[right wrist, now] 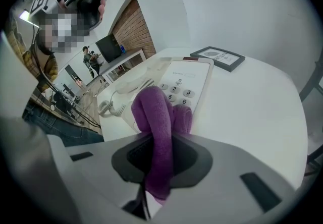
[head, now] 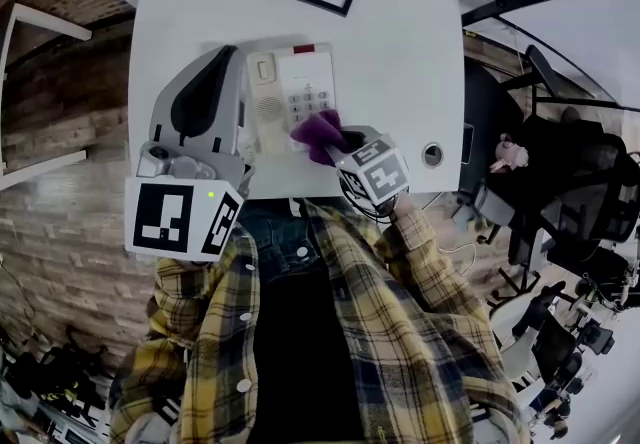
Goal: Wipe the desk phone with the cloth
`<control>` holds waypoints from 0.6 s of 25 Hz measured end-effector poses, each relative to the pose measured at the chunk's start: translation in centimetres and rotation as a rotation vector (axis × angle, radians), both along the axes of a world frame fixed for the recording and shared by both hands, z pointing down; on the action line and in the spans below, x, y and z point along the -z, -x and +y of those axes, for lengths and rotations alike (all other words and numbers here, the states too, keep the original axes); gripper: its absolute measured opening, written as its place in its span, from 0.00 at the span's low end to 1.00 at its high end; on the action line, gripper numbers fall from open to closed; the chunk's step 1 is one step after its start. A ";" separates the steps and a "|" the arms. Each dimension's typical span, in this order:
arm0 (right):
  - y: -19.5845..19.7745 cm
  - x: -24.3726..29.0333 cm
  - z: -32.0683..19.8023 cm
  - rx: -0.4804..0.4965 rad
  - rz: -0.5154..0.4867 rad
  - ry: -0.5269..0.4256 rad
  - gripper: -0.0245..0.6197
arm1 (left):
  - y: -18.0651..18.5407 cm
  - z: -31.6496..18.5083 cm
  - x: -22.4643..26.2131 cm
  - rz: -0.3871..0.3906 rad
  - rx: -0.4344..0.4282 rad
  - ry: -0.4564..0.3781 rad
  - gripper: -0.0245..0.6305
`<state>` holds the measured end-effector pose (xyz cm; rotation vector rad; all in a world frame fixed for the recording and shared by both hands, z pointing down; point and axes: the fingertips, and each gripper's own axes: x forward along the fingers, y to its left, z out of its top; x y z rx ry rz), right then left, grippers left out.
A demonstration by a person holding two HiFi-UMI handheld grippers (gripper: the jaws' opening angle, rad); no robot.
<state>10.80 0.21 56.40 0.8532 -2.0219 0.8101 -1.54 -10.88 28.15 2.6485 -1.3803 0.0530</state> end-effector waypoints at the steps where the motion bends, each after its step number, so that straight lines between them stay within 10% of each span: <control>1: -0.1 0.0 0.1 -0.003 -0.002 0.005 0.14 | 0.1 0.0 0.1 0.000 0.000 -0.002 0.06; 15: -0.4 1.6 0.4 -0.028 -0.069 0.003 0.14 | 0.7 0.1 1.5 0.011 0.025 -0.040 0.06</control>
